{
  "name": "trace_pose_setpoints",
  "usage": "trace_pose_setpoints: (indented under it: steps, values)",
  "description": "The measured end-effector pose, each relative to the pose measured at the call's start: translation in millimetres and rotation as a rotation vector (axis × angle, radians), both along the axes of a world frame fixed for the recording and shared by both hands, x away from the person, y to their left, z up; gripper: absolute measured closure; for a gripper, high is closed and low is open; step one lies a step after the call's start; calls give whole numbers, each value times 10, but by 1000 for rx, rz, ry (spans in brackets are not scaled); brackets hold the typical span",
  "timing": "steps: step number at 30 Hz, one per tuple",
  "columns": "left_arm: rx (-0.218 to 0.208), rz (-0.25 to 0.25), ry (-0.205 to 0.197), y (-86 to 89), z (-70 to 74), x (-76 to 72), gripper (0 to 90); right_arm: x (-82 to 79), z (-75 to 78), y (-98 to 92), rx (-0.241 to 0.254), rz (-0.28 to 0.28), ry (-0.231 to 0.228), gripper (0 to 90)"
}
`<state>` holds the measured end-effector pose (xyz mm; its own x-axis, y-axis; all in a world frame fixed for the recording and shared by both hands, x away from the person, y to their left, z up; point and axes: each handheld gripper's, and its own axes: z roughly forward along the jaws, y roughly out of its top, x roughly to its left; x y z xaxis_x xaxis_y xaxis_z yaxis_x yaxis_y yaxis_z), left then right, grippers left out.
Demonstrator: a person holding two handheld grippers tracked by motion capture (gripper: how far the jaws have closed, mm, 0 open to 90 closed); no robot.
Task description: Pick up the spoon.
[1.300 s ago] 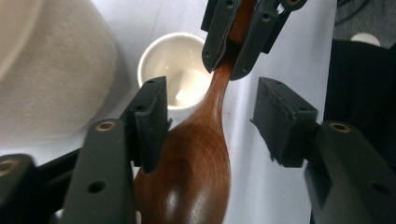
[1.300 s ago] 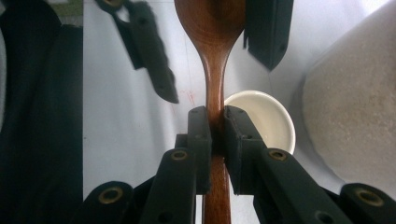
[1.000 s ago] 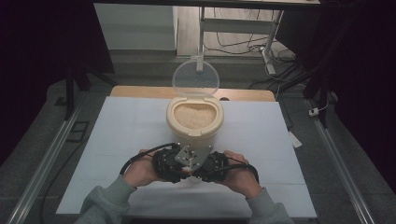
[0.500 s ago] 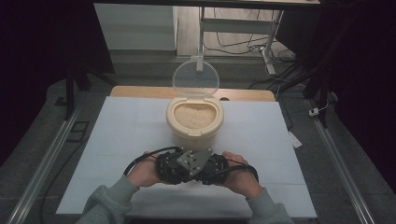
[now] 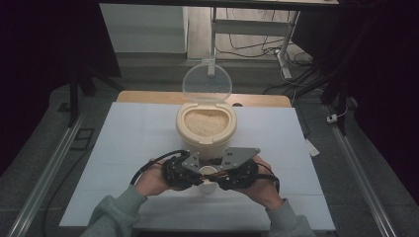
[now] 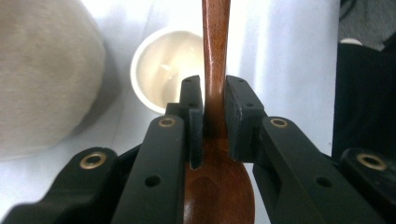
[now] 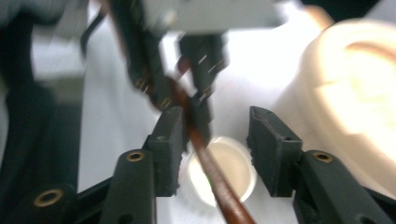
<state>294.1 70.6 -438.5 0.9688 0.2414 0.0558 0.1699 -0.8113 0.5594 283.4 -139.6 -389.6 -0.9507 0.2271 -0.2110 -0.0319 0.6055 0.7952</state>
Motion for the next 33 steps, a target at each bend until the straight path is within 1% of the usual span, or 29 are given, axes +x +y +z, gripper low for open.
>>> trace_pose_setpoints:
  steps: [1,2,3,4,5,7,9,10,11,12,15,16,17,18,20,21,22,23,24,25,27,28,33]
  values:
    - [-5,6,-4,8,6,1,775,-5,20,-38,44,-20,1,520]
    - [-10,12,-6,16,13,3,775,-5,20,-38,44,-20,1,520]
    - [-15,17,-8,23,20,5,775,-8,40,-80,74,-39,4,505]
    - [-19,22,-11,30,28,6,776,-10,57,-158,112,-84,13,472]
    - [-24,26,-13,37,34,7,776,-10,57,-158,112,-84,13,472]
    - [-35,37,-18,51,44,9,776,-8,47,-242,143,-134,21,451]
    - [-39,45,-22,64,52,13,776,4,20,-327,178,-171,41,430]
    - [-43,49,-23,70,54,15,777,2,-21,-397,204,-213,56,405]
    - [-47,54,-27,75,57,16,777,2,-21,-397,204,-213,56,405]
    - [-51,59,-30,81,62,17,777,-2,-41,-427,213,-230,62,393]
    - [-61,71,-41,93,78,20,777,-16,-97,-492,227,-290,72,370]
    - [-66,75,-43,97,79,19,778,-20,-144,-515,240,-338,92,354]
    - [-69,77,-46,100,81,17,778,-20,-144,-515,240,-338,92,354]
    - [-71,79,-49,104,84,17,778,-23,-175,-524,253,-357,103,352]
    - [-75,85,-52,110,87,17,778,-15,-243,-536,253,-408,132,331]
    - [-78,86,-54,112,87,16,778,-7,-281,-541,258,-424,145,330]
    - [-82,89,-58,114,87,15,779,11,-352,-540,270,-458,180,328]
    - [-83,90,-62,116,91,13,779,11,-352,-540,270,-458,180,328]
    - [-86,93,-66,116,94,11,779,34,-409,-528,282,-471,226,325]
    - [-89,96,-70,116,97,8,779,34,-409,-528,282,-471,226,325]
    - [-94,99,-77,116,104,2,779,42,-453,-484,296,-480,262,325]
    - [-98,100,-79,114,105,0,779,42,-453,-484,296,-480,262,325]
    - [-105,100,-94,84,106,-17,780,39,-496,-395,320,-472,308,336]
